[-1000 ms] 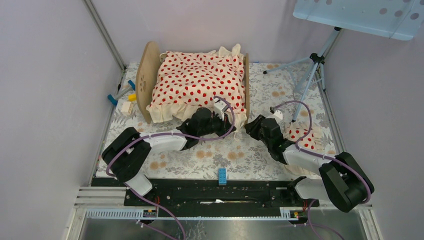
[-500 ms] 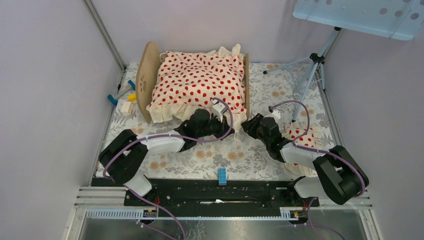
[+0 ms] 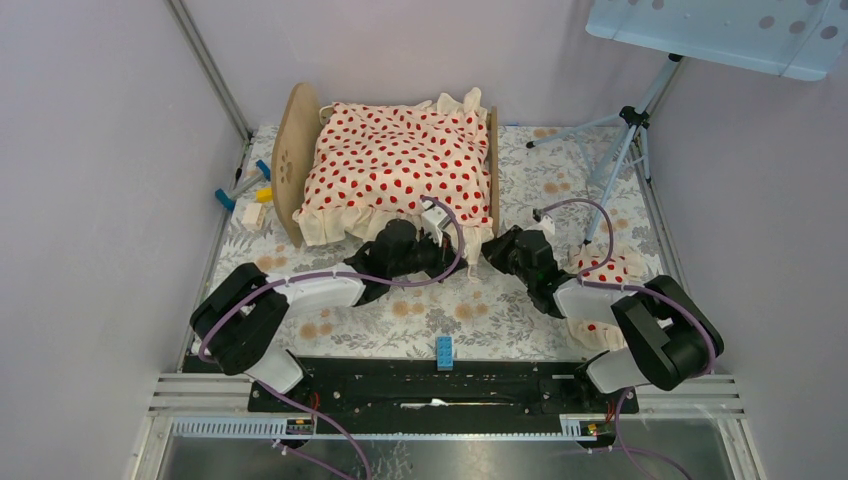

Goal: Set up the pet bed
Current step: Tie the ropes to the bed frame.

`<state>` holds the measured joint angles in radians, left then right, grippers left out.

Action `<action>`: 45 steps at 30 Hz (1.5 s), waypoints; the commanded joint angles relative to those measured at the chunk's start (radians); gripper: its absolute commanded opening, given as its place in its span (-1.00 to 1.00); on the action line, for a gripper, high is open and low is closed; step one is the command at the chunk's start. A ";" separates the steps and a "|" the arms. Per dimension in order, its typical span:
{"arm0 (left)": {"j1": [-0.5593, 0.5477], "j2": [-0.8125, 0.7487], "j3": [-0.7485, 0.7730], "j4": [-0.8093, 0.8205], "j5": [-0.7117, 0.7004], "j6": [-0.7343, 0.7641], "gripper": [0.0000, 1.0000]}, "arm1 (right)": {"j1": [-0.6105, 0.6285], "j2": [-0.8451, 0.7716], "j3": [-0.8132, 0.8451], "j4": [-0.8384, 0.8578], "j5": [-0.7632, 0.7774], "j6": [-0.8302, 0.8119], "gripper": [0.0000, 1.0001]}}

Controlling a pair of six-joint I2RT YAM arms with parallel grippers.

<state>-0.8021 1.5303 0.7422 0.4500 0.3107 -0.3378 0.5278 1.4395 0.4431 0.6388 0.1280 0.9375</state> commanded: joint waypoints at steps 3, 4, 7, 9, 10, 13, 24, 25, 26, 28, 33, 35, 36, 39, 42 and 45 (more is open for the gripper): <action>0.003 -0.044 0.016 0.012 0.016 -0.016 -1.00 | -0.007 -0.025 -0.007 0.076 -0.021 -0.022 -0.99; 0.003 -0.043 0.031 -0.009 0.027 -0.018 -1.00 | -0.008 -0.035 -0.020 0.081 -0.023 -0.030 -1.00; 0.002 -0.034 0.071 -0.064 0.055 -0.023 -1.00 | -0.007 -0.067 -0.053 0.081 -0.030 -0.057 -1.00; -0.003 -0.032 0.099 -0.102 0.058 -0.019 -1.00 | -0.007 -0.091 -0.067 0.066 -0.040 -0.078 -1.00; -0.006 -0.031 0.114 -0.124 0.053 -0.016 -1.00 | -0.008 -0.101 -0.072 0.058 -0.043 -0.086 -1.00; -0.022 -0.029 0.176 -0.183 0.048 0.002 -1.00 | -0.009 -0.143 -0.088 0.034 -0.048 -0.115 -1.00; -0.065 0.055 0.388 -0.326 -0.022 0.057 -1.00 | -0.008 -0.266 -0.112 -0.051 -0.031 -0.171 -1.00; -0.065 0.073 0.397 -0.326 -0.029 0.054 -1.00 | -0.008 -0.274 -0.118 -0.055 -0.026 -0.169 -1.00; -0.065 0.088 0.408 -0.325 -0.032 0.049 -1.00 | -0.007 -0.282 -0.124 -0.057 -0.023 -0.166 -1.00; -0.065 0.120 0.431 -0.321 -0.031 0.043 -1.00 | -0.008 -0.300 -0.137 -0.061 -0.016 -0.160 -1.00; -0.065 0.180 0.443 -0.283 -0.039 0.020 -1.00 | -0.008 -0.347 -0.153 -0.090 0.004 -0.156 -1.00; -0.064 0.197 0.433 -0.270 -0.043 0.013 -1.00 | -0.008 -0.366 -0.157 -0.100 0.012 -0.157 -1.00; -0.064 0.205 0.429 -0.264 -0.044 0.011 -1.00 | -0.008 -0.374 -0.157 -0.105 0.016 -0.157 -1.00; -0.065 0.223 0.405 -0.246 -0.061 0.005 -1.00 | -0.008 -0.399 -0.158 -0.117 0.025 -0.157 -1.00; -0.065 0.227 0.377 -0.221 -0.081 0.000 -1.00 | -0.008 -0.414 -0.161 -0.122 0.031 -0.159 -1.00; -0.065 0.234 0.370 -0.222 -0.098 0.000 -1.00 | -0.009 -0.425 -0.163 -0.128 0.036 -0.165 -1.00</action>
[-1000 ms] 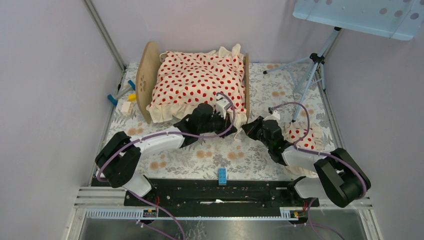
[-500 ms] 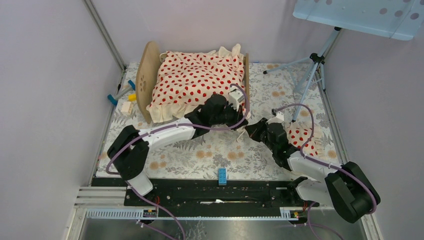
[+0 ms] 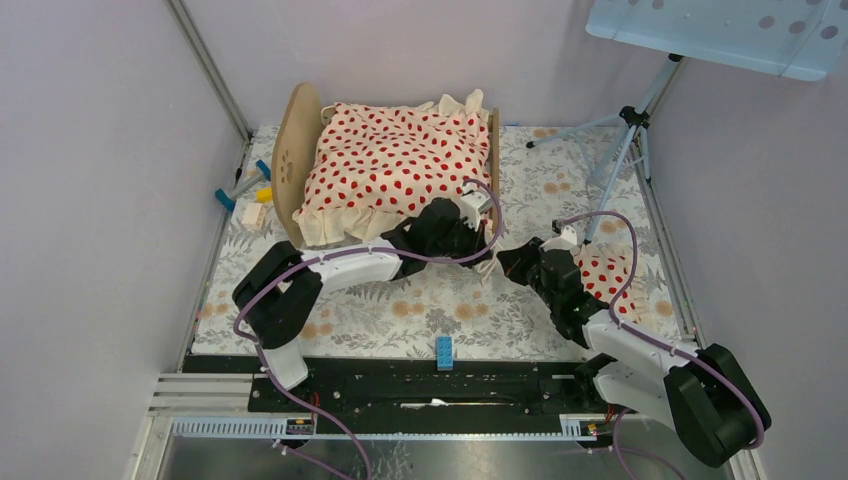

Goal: Set up the pet bed
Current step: Tie the ropes to the bed frame.

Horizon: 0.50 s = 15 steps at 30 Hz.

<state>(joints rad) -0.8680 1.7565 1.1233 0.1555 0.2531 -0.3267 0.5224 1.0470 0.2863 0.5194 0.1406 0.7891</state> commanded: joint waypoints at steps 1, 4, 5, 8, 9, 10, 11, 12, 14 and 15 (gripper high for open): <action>0.002 0.009 -0.014 0.072 -0.047 -0.012 -1.00 | -0.002 -0.034 -0.006 -0.010 0.025 -0.017 -1.00; 0.002 0.009 -0.031 0.078 -0.059 -0.019 -1.00 | -0.003 -0.043 -0.006 -0.014 0.025 -0.019 -1.00; 0.002 0.011 -0.034 0.078 -0.060 -0.021 -1.00 | -0.002 -0.046 -0.006 -0.015 0.025 -0.021 -1.00; 0.002 0.023 -0.036 0.071 -0.062 -0.020 -1.00 | -0.003 -0.053 -0.007 -0.014 0.023 -0.026 -1.00; 0.001 0.027 -0.037 0.072 -0.063 -0.019 -1.00 | -0.003 -0.055 -0.007 -0.013 0.018 -0.030 -1.00; 0.001 0.029 -0.037 0.075 -0.062 -0.020 -1.00 | -0.003 -0.057 -0.006 -0.011 0.014 -0.039 -1.00; 0.002 0.033 -0.036 0.079 -0.061 -0.020 -1.00 | -0.002 -0.057 -0.006 -0.008 0.008 -0.044 -1.00; 0.002 0.033 -0.032 0.081 -0.059 -0.020 -1.00 | -0.002 -0.057 -0.006 -0.006 0.001 -0.051 -1.00; 0.001 0.033 -0.024 0.086 -0.049 -0.019 -1.00 | -0.002 -0.055 -0.007 -0.004 -0.007 -0.064 -0.98; 0.001 0.031 -0.021 0.090 -0.044 -0.018 -1.00 | -0.002 -0.053 -0.008 -0.004 -0.005 -0.067 -0.98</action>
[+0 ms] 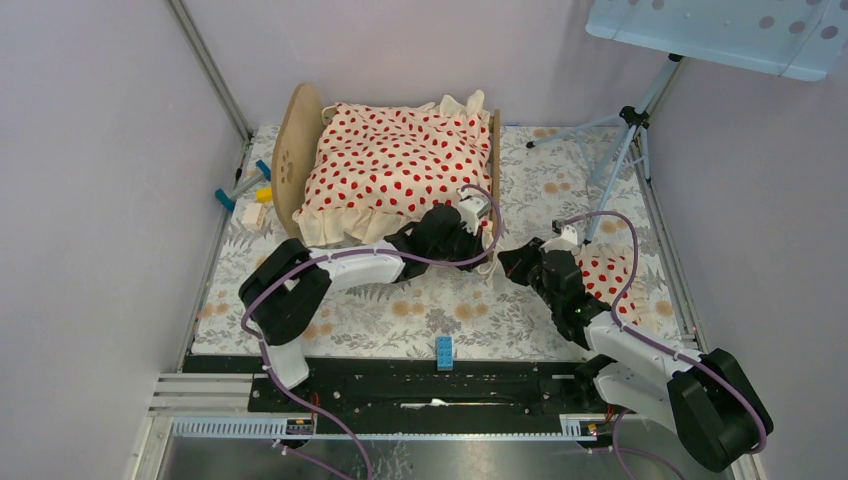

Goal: Set up the pet bed
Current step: Tie the ropes to the bed frame.

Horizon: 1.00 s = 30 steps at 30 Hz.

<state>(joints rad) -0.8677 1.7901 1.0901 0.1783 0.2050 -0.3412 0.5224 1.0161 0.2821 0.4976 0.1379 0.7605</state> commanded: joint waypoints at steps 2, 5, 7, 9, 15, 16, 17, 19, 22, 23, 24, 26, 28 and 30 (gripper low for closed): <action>0.002 -0.009 0.015 0.071 0.004 -0.005 -1.00 | -0.002 -0.014 -0.003 0.018 0.004 -0.041 -0.96; 0.002 -0.024 0.005 0.072 -0.010 -0.007 -1.00 | -0.002 0.014 -0.001 0.030 0.017 -0.043 -0.92; 0.001 -0.035 -0.012 0.081 -0.023 -0.011 -1.00 | -0.004 0.042 0.009 0.040 0.027 -0.043 -0.88; 0.001 -0.038 -0.025 0.085 -0.034 -0.013 -1.00 | -0.003 0.075 0.020 0.060 0.034 -0.048 -0.87; 0.003 -0.019 -0.010 0.079 -0.038 -0.012 -1.00 | -0.004 0.167 0.079 0.076 0.049 -0.081 -0.75; 0.005 -0.014 -0.006 0.077 -0.041 -0.012 -1.00 | -0.005 0.173 0.084 0.077 0.051 -0.084 -0.74; 0.004 -0.011 -0.002 0.074 -0.045 -0.012 -1.00 | -0.005 0.177 0.087 0.079 0.053 -0.087 -0.71; 0.006 -0.003 0.005 0.072 -0.048 -0.013 -1.00 | -0.008 0.182 0.090 0.086 0.060 -0.090 -0.64; 0.008 0.007 0.015 0.067 -0.051 -0.015 -1.00 | -0.012 0.189 0.090 0.092 0.063 -0.096 -0.53; 0.009 0.007 0.015 0.066 -0.050 -0.015 -1.00 | -0.013 0.192 0.091 0.096 0.062 -0.097 -0.49; 0.009 0.008 0.015 0.066 -0.051 -0.015 -1.00 | -0.014 0.195 0.092 0.098 0.060 -0.099 -0.46; 0.010 0.009 0.014 0.067 -0.051 -0.015 -1.00 | -0.016 0.204 0.093 0.104 0.056 -0.103 -0.42; 0.011 0.008 0.012 0.068 -0.050 -0.016 -1.00 | -0.017 0.211 0.096 0.108 0.055 -0.104 -0.36; 0.012 0.009 0.010 0.071 -0.049 -0.018 -1.00 | -0.021 0.218 0.100 0.111 0.052 -0.106 -0.34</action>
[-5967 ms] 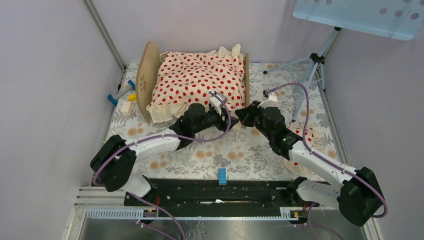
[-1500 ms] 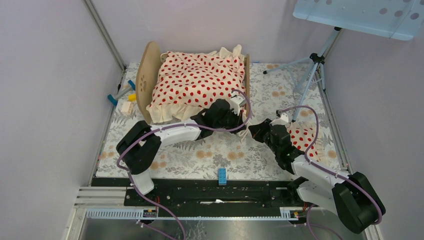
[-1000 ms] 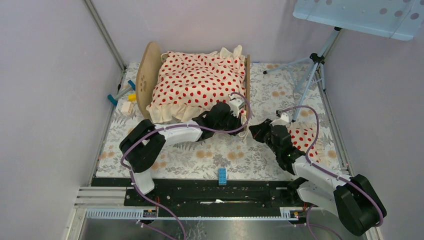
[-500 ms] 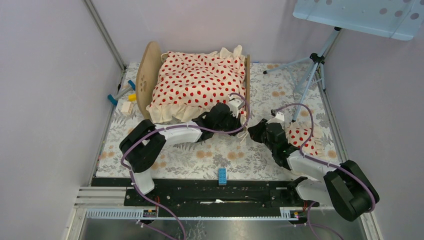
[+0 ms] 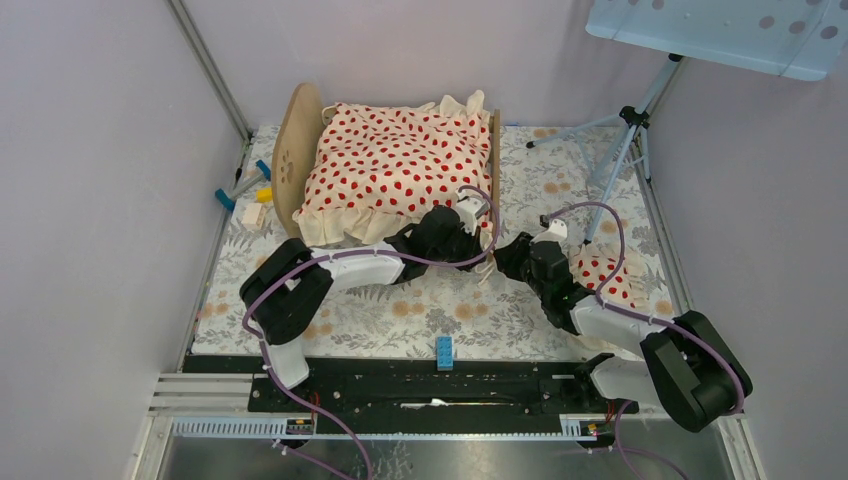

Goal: Set up the pet bed
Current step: Tie the ropes to the bed frame.

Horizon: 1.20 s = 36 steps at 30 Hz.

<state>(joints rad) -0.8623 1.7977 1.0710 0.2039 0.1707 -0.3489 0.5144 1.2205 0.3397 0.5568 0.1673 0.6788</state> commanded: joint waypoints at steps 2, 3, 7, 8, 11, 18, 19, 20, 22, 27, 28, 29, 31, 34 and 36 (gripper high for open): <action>0.006 0.002 0.029 0.046 -0.013 -0.011 -1.00 | -0.014 0.020 0.046 0.054 0.019 -0.024 -0.36; 0.006 0.003 0.028 0.047 -0.012 -0.012 -1.00 | -0.015 0.022 0.049 0.055 0.017 -0.025 -0.41; 0.008 -0.001 0.029 0.049 -0.008 -0.015 -1.00 | -0.019 0.022 0.049 0.055 0.008 -0.032 -0.68; 0.008 -0.004 0.028 0.049 -0.005 -0.015 -1.00 | -0.020 0.018 0.049 0.055 0.006 -0.038 -0.72; 0.009 -0.014 0.023 0.046 0.004 -0.013 -1.00 | -0.020 0.000 0.045 0.048 0.000 -0.055 -0.84; 0.008 -0.026 0.038 0.030 0.019 0.004 -1.00 | -0.021 -0.054 0.029 0.024 -0.031 -0.088 -1.00; 0.008 -0.027 0.044 0.025 0.022 0.006 -1.00 | -0.021 -0.063 0.029 0.022 -0.041 -0.094 -1.00; 0.008 -0.029 0.047 0.020 0.026 0.008 -1.00 | -0.021 -0.071 0.025 0.019 -0.050 -0.098 -1.00; 0.007 -0.035 0.055 0.013 0.027 0.012 -1.00 | -0.021 -0.087 0.020 0.016 -0.058 -0.107 -1.00; 0.007 -0.054 0.049 0.004 0.012 0.017 -1.00 | -0.020 -0.096 0.010 0.010 -0.050 -0.127 -0.96; 0.007 -0.056 0.047 0.002 0.013 0.016 -1.00 | -0.021 -0.089 0.010 0.013 -0.048 -0.132 -0.81; 0.007 -0.058 0.044 0.004 0.012 0.015 -1.00 | -0.021 -0.076 0.012 0.016 -0.043 -0.136 -0.71; 0.006 -0.058 0.038 0.005 0.012 0.013 -1.00 | -0.021 -0.045 0.022 0.027 -0.039 -0.148 -0.63; 0.007 -0.055 0.036 0.006 0.014 0.011 -1.00 | -0.023 0.007 0.042 0.047 -0.055 -0.170 -0.53; 0.007 -0.054 0.035 0.007 0.016 0.011 -1.00 | -0.024 0.033 0.055 0.052 -0.074 -0.186 -0.44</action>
<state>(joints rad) -0.8585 1.7889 1.0863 0.1738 0.1810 -0.3447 0.5003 1.2098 0.3504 0.5663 0.1139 0.5484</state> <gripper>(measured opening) 0.014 0.246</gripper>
